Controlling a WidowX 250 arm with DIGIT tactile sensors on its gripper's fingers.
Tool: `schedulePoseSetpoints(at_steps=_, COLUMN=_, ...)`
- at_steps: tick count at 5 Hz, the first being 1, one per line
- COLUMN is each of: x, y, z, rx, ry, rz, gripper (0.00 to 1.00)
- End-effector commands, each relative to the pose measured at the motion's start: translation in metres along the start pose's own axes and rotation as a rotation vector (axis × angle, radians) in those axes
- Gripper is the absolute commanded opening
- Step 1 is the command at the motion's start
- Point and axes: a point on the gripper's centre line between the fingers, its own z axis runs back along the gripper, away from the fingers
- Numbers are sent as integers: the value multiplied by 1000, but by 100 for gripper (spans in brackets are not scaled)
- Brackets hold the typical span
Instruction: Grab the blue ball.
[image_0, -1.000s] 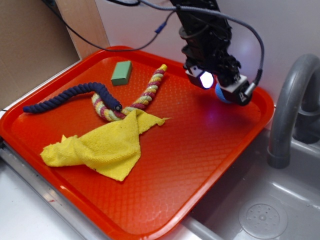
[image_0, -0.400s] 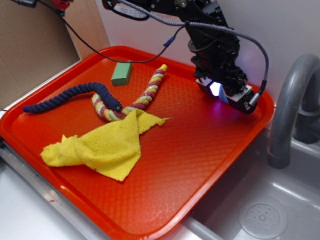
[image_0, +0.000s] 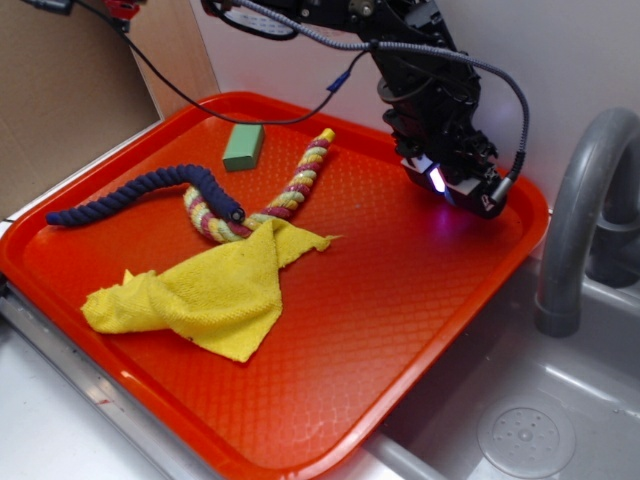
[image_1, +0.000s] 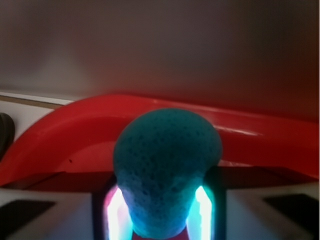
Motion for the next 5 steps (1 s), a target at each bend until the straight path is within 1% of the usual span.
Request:
schedulePoseSetpoints(at_steps=1, x=-8, y=14, z=117, rx=-66, ry=-7, rz=18, gripper=0)
schedulePoseSetpoints(at_steps=2, x=-30, y=42, z=156, rx=-110, ry=-8, rz=74, gripper=0)
schedulePoseSetpoints(at_steps=3, x=-55, y=70, z=196, rx=-17, ry=14, rz=113, gripper=0)
schedulePoseSetpoints(at_steps=4, x=-87, y=103, z=244, rx=-10, ry=4, rz=173, gripper=0)
schedulePoseSetpoints(at_steps=5, x=-103, y=126, z=265, rx=41, ry=-26, rz=206, gripper=0)
